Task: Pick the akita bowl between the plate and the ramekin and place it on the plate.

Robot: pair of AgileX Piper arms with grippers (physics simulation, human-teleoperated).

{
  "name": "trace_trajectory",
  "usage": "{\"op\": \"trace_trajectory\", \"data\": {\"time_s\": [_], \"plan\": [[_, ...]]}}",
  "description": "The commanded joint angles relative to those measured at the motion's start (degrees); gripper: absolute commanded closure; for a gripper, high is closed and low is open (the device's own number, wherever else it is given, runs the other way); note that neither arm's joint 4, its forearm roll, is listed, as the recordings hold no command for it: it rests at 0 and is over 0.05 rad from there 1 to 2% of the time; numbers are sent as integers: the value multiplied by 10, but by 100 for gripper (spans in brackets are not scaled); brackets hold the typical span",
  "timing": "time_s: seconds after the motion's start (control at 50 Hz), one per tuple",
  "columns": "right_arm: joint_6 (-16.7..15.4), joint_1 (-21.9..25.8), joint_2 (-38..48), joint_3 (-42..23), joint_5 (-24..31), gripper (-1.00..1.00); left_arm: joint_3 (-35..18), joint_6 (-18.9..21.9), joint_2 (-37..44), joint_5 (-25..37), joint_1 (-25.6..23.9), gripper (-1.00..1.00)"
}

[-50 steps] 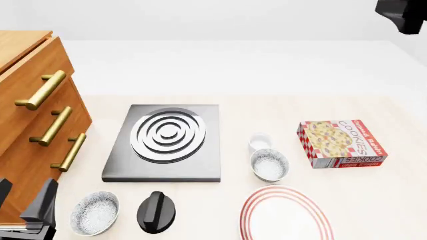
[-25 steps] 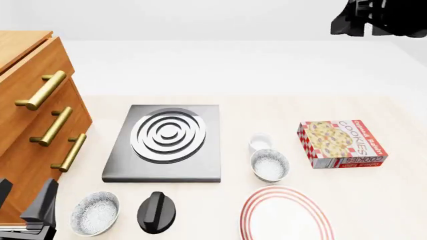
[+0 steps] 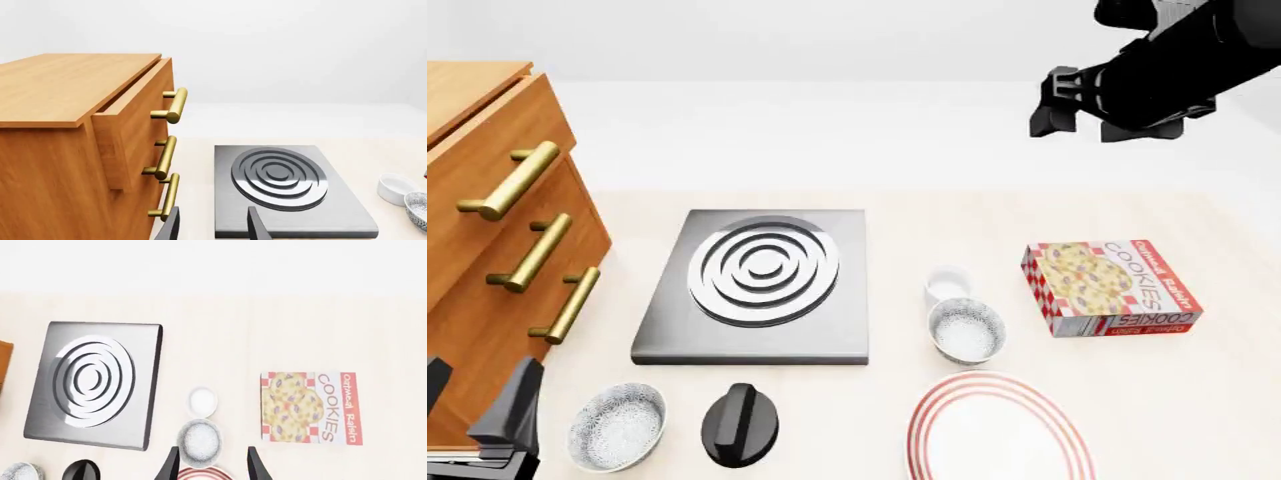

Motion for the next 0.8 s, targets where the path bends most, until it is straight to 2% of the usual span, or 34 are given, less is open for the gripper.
{"op": "trace_trajectory", "data": {"time_s": [0.02, 0.1, 0.12, 0.32, 0.8], "plan": [[14, -5, 27, 46, -38, -100, 0, 0, 0, 0, 0, -100], [17, -7, 28, 77, -59, -100, 0, 0, 0, 0, 0, -100], [28, -3, 30, 87, -63, -100, 0, 0, 0, 0, 0, -100], [14, -20, 45, 121, -99, -100, 0, 0, 0, 0, 0, -100], [16, -25, 55, 219, -176, -100, 0, 0, 0, 0, 0, -100]]}}
